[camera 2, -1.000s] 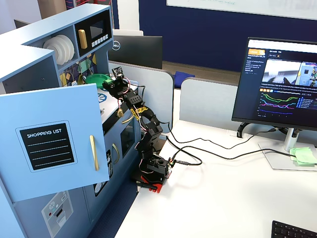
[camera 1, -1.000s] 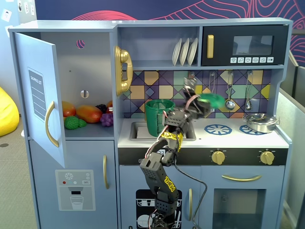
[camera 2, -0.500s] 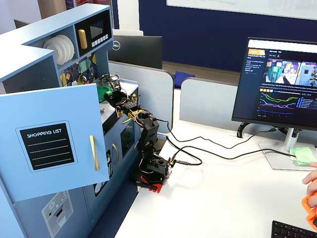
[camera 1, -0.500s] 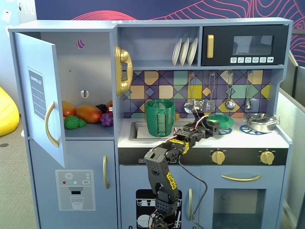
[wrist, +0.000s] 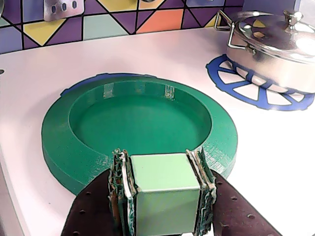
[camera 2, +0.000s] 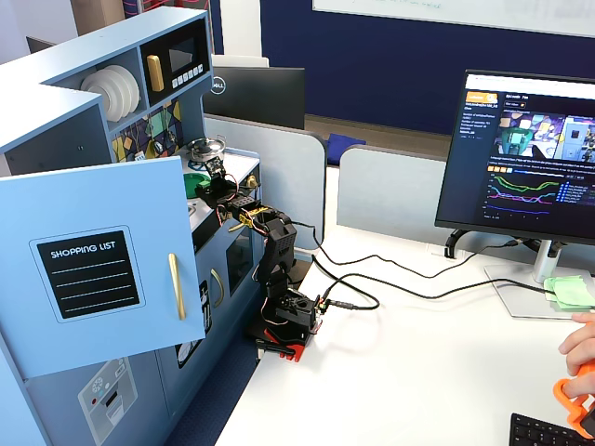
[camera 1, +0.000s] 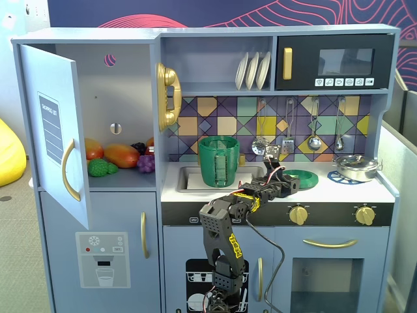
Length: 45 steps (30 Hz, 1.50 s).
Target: Take off the lid from the green recipient and place it on the counter
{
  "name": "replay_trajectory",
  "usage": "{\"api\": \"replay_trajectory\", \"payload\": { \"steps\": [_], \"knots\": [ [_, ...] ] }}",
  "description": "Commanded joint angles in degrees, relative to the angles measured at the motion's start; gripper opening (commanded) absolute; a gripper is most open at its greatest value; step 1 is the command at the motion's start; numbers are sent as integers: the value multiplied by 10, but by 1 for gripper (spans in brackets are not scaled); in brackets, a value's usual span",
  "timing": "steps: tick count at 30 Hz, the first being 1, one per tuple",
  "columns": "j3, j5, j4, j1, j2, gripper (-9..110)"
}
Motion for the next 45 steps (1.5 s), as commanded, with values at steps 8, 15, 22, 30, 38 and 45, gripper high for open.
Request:
{"api": "replay_trajectory", "payload": {
  "steps": [8,15,22,30,38,45],
  "knots": [
    [-18,25,57,-6,99,26],
    [-25,38,293,-49,290,25],
    [112,12,514,-132,502,22],
    [360,39,550,-229,602,20],
    [483,81,630,-345,637,16],
    [530,107,750,-353,691,11]
  ]
}}
